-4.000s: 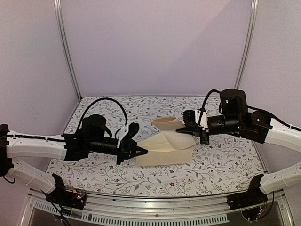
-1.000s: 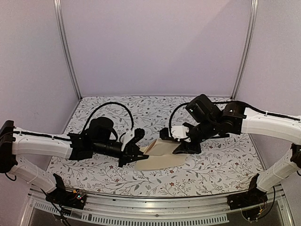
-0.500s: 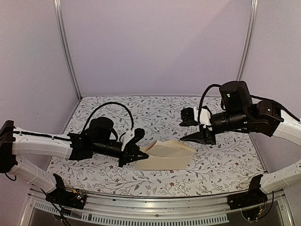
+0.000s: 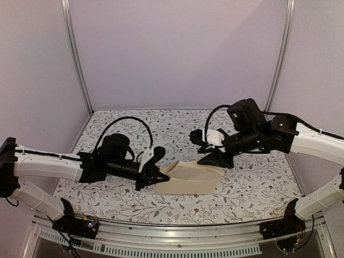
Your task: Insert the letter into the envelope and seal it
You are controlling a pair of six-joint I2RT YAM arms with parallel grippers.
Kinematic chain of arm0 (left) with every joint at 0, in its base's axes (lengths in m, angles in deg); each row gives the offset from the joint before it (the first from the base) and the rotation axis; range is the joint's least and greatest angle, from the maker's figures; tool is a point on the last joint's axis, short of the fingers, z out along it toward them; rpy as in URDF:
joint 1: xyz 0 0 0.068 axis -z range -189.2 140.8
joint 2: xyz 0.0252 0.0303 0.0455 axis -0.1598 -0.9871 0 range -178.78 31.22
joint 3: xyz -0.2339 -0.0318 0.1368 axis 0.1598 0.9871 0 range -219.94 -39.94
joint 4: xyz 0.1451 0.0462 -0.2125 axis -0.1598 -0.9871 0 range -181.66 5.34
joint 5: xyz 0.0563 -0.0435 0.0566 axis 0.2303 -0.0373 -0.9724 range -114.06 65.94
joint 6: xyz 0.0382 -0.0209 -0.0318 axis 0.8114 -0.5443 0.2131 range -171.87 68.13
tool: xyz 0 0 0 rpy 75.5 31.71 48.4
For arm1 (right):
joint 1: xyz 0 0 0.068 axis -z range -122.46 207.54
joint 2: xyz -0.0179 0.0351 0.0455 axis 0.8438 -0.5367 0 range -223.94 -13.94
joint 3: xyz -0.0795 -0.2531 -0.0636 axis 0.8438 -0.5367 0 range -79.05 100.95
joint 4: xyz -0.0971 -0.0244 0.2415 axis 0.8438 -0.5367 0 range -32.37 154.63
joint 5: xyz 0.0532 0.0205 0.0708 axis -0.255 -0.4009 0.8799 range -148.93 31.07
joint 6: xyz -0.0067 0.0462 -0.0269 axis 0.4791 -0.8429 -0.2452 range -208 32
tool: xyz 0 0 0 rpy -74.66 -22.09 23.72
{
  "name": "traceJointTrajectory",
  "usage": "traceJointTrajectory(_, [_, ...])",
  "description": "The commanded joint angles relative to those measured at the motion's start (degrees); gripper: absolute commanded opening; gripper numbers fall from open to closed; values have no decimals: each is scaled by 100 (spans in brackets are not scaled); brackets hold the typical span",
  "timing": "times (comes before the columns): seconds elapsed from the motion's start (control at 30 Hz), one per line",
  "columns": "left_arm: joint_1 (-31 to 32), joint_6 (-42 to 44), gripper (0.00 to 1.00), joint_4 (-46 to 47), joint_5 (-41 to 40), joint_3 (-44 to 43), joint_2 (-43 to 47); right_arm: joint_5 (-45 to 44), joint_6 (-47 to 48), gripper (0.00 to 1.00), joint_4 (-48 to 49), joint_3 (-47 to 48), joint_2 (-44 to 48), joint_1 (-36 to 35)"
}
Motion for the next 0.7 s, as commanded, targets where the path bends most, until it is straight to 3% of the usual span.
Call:
traceJointTrajectory(0.0, [-92, 65, 0, 91, 17, -99, 64, -19, -175, 42, -73, 45, -90, 157])
traceJointTrajectory(0.3, [-86, 98, 0, 79, 42, -107, 64, 134, -133, 30, -107, 67, -168, 231])
traceJointTrajectory(0.67, [-75, 163, 0, 73, 52, -104, 107, 486, -97, 24, -393, 147, -525, 231])
